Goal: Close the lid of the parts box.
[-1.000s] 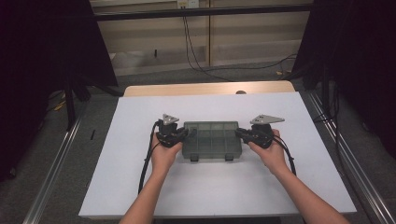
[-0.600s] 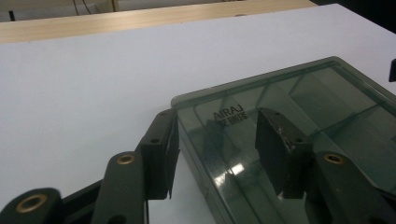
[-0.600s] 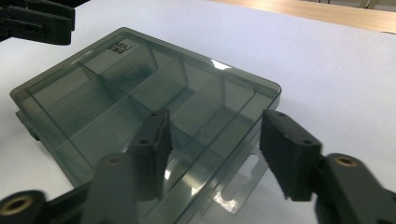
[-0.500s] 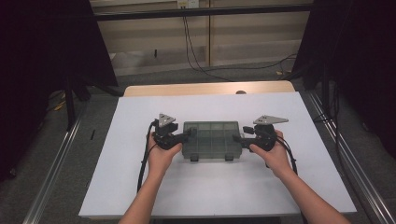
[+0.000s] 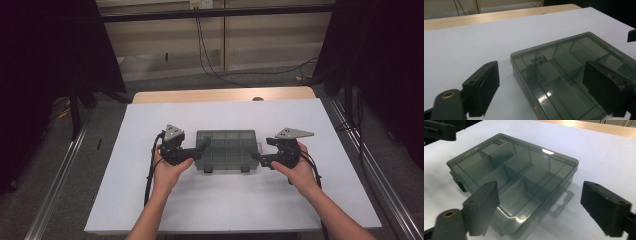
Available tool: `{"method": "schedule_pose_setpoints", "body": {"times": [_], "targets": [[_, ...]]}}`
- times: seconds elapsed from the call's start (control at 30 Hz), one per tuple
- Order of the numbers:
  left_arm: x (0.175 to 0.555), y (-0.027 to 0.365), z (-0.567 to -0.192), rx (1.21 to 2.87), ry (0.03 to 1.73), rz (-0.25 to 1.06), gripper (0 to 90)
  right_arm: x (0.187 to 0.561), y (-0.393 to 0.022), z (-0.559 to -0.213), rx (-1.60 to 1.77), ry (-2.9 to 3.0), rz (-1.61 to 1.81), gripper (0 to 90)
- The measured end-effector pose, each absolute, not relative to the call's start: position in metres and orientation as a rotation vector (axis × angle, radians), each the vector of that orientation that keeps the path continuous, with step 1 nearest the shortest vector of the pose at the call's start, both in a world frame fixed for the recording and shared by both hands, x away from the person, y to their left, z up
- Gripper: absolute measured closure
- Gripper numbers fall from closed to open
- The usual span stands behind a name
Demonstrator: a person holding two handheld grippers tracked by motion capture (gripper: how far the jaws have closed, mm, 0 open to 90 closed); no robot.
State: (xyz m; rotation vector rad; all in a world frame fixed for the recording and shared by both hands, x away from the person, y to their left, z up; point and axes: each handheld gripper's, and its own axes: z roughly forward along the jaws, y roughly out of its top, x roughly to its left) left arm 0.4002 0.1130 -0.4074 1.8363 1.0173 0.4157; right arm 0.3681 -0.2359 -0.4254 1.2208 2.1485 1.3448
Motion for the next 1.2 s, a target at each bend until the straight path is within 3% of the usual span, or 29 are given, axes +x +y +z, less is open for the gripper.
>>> {"method": "schedule_pose_setpoints", "body": {"times": [0.37, 1.2], "targets": [[0.389, 0.133, -0.41, 1.815, 0.979, 0.443, 6.7, 0.357, -0.251, -0.428, 1.238, 2.121, 1.365, 10.8], [0.369, 0.168, -0.415, 1.783, 0.95, 0.477, 5.9, 0.337, -0.268, -0.435, 1.232, 2.112, 1.364, 10.1]]}}
